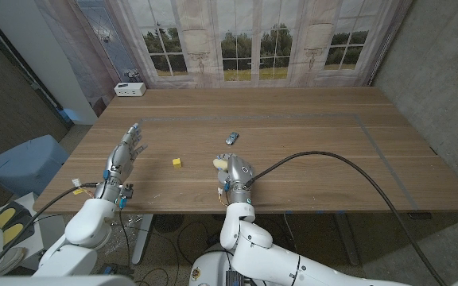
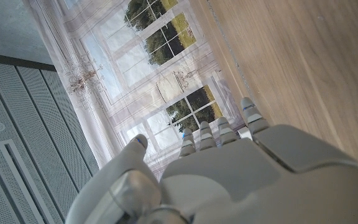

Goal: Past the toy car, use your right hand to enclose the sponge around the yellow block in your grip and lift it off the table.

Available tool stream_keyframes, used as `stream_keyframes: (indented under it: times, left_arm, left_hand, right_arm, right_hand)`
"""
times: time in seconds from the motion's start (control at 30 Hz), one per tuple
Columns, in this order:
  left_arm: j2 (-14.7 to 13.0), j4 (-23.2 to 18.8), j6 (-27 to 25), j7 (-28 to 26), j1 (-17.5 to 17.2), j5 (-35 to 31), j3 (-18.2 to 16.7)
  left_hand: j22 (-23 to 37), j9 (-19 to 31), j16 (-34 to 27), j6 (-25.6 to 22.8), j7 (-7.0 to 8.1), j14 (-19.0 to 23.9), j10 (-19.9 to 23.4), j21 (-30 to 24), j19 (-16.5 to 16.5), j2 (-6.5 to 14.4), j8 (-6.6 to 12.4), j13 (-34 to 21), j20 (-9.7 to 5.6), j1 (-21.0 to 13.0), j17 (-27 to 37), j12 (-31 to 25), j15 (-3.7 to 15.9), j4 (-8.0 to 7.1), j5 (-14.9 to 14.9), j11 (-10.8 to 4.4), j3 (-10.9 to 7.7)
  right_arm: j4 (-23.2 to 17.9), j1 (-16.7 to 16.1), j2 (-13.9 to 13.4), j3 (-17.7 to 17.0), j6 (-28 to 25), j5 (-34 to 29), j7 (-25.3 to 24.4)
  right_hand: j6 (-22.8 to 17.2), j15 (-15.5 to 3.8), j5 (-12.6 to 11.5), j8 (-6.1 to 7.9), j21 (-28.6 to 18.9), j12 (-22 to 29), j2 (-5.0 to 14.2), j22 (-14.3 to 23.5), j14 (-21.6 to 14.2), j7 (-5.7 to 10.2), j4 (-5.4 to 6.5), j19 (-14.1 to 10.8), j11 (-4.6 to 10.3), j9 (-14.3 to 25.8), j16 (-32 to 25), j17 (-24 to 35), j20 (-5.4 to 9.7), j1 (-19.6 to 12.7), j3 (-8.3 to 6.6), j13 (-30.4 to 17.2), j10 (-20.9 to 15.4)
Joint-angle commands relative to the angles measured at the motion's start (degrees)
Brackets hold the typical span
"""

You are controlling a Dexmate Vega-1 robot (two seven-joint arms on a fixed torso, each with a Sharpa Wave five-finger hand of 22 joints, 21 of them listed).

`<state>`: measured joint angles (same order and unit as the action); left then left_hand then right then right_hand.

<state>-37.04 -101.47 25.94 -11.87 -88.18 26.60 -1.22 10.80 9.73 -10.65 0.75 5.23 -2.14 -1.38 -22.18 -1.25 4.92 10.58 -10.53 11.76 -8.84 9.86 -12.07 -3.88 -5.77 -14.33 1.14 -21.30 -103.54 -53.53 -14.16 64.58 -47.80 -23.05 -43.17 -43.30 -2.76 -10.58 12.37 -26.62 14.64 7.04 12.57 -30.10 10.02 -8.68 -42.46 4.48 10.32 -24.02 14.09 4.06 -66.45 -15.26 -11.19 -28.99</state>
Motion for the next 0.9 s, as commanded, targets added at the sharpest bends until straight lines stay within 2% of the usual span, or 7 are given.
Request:
stream_keyframes:
  times: [0.03, 0.6, 0.9]
  left_arm:
    - [0.3, 0.0, -1.9, -1.7, -0.3, -0.8, -0.3]
    - [0.3, 0.2, -4.5, -3.7, 0.1, -1.4, 0.0]
    - [1.5, 0.0, -5.5, -5.8, -0.2, -1.0, -0.1]
  left_hand:
    - [0.2, 0.3, 0.1, 0.3, 0.52, -0.3, -0.2, 0.2, 0.2, -0.2, -0.18, -0.2, -0.09, -0.1, 0.2, 0.1, 0.19, 0.17, 0.3, 0.18, 0.13]
    - [0.2, 0.3, 0.1, 0.4, 0.66, -0.5, -0.3, 0.4, 0.0, -0.2, -0.17, -0.2, 0.04, -0.1, 0.2, 0.2, 0.14, 0.28, 0.3, 0.17, 0.12]
    - [0.2, 0.3, 0.1, 0.4, 0.63, -0.5, -0.2, 0.6, -0.1, -0.1, -0.14, -0.2, 0.02, -0.1, 0.2, 0.2, 0.07, 0.35, 0.4, 0.15, 0.12]
  right_arm:
    - [1.2, 1.1, -0.9, -0.6, 11.0, -2.3, 1.5]
    - [7.3, 5.2, 0.5, 0.1, 20.9, -6.8, 6.4]
    - [10.2, 7.2, 1.8, -0.1, 24.9, -7.2, 9.8]
  right_hand:
    - [0.0, -9.29, 0.1, -0.15, -0.2, 0.1, 0.11, 0.2, -0.7, -0.49, 0.12, -0.3, 0.1, 0.2, 0.0, 0.1, 3.28, 0.4, 0.01, 0.0, -0.6]
    - [-0.4, -9.7, 0.2, -0.39, -0.3, -0.3, 0.25, 0.2, -0.2, -0.39, 0.2, 1.1, 0.67, 0.2, 0.4, 0.2, 3.76, 0.2, 0.19, 0.0, -0.8]
    - [-0.2, -9.64, 0.3, -0.61, -0.4, -0.4, 0.27, 0.3, -0.2, -0.33, 0.43, 1.5, 0.69, 0.2, 0.5, 0.3, 3.76, 0.5, 0.38, 0.0, -0.9]
